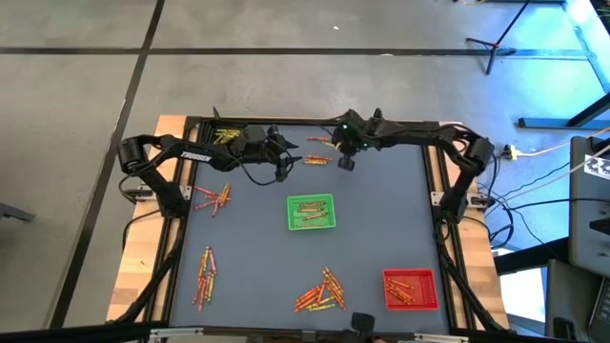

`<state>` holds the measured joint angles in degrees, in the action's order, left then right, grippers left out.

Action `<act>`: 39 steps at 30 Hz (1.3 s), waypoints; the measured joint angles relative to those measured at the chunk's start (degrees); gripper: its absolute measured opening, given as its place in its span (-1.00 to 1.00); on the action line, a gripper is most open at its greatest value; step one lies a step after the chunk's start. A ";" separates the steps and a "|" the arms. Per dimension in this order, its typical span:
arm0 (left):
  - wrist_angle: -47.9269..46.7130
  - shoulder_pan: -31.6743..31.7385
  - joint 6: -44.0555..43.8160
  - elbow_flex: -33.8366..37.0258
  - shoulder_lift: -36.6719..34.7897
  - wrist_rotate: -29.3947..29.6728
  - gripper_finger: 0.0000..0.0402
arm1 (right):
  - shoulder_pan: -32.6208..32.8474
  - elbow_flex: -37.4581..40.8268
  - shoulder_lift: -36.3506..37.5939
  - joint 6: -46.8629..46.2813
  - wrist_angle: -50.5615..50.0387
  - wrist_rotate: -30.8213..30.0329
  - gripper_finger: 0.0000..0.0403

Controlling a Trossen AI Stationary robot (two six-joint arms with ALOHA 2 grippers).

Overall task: Sort crayons
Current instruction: Put the green crayon into the black bin

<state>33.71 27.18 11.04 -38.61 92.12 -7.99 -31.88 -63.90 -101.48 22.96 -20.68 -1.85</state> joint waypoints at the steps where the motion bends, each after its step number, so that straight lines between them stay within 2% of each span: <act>1: 0.01 0.00 0.00 0.00 0.00 0.00 -0.14 | 0.03 0.05 0.88 -0.11 -0.75 0.09 -0.93; 5: 1.19 0.00 0.03 0.00 0.00 -0.02 -0.14 | -0.04 0.13 4.26 -1.84 -2.38 0.78 -0.94; 9: 2.46 -0.04 0.03 0.00 0.00 -1.10 -0.14 | -0.04 4.91 8.52 -3.16 2.65 2.57 -0.93; 13: 3.50 -0.69 0.05 0.00 0.00 -3.31 -0.14 | -0.02 13.49 13.92 -4.26 14.69 4.62 -0.92; 21: 7.70 -3.70 2.79 0.00 0.10 -3.96 -0.14 | 0.02 26.38 20.73 -4.73 40.60 16.45 -0.92; 29: 16.22 -5.66 4.78 0.00 0.20 -3.98 -0.14 | 0.28 27.92 20.97 -5.14 54.16 24.33 -0.92; 35: 21.05 -5.62 6.04 0.00 0.24 -3.63 -0.14 | 4.02 27.92 20.98 -4.68 58.64 24.41 -0.92; 39: 21.46 -6.22 5.80 0.65 0.65 -4.58 -0.14 | 7.07 27.92 20.97 -3.22 58.50 21.62 -0.92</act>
<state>55.17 20.96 16.84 -37.96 92.77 -12.57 -24.81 -35.99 -80.51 19.74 37.82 19.77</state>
